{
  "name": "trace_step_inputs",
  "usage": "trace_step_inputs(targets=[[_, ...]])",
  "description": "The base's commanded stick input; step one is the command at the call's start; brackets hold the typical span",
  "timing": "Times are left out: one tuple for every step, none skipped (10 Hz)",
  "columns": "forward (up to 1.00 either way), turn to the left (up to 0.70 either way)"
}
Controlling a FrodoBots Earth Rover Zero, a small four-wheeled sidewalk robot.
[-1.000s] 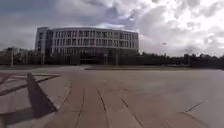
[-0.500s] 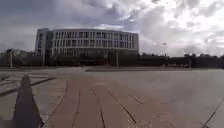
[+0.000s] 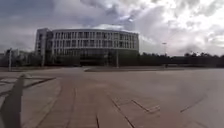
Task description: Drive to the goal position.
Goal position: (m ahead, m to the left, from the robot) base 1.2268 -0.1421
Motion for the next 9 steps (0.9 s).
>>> trace_step_inputs(targets=[[0.70, 0.35], [0.70, 0.35], [0.70, 0.35], [0.70, 0.35], [0.70, 0.34], [0.70, 0.34], [0.70, 0.34], [0.70, 0.34], [0.70, 0.33]])
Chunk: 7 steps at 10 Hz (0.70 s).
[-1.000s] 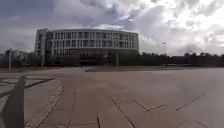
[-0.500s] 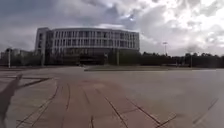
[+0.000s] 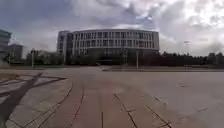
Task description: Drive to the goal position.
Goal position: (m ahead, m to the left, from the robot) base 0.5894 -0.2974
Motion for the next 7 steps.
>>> trace_step_inputs(targets=[[0.70, 0.33], [0.70, 0.30], [0.70, 0.26], [0.70, 0.23], [0.70, 0.19], [0.70, 0.15], [0.70, 0.11]])
